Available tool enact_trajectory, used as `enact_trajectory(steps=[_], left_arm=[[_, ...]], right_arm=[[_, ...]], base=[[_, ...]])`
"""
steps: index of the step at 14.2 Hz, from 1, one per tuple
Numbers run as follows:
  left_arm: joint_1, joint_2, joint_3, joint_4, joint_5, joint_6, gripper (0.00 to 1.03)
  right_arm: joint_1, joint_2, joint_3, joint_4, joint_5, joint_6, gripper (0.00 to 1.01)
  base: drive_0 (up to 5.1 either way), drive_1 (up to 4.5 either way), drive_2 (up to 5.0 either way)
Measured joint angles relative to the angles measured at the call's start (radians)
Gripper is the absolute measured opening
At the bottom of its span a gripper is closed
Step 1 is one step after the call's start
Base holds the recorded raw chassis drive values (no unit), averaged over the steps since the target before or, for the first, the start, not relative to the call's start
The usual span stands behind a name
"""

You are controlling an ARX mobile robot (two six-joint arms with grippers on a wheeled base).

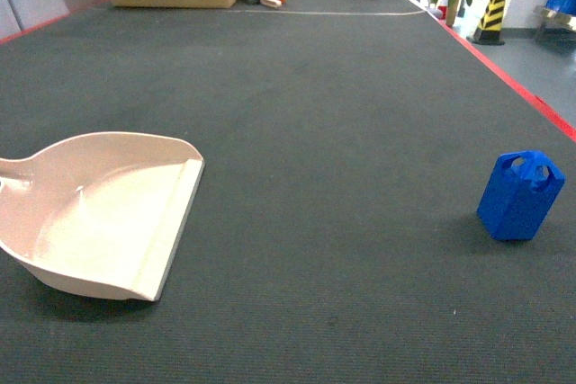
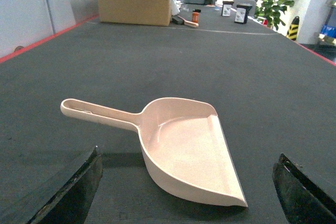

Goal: Place part in tray to right shelf

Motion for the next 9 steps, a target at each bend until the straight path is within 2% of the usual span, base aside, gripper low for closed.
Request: enact_trajectory(steps=[9], left_arm=[[0.0, 0.0, 0.0, 0.0, 0.0, 0.0, 0.98]], right_arm=[[0.0, 0.0, 0.0, 0.0, 0.0, 0.0, 0.98]], base=[[0.0, 0.0, 0.0]])
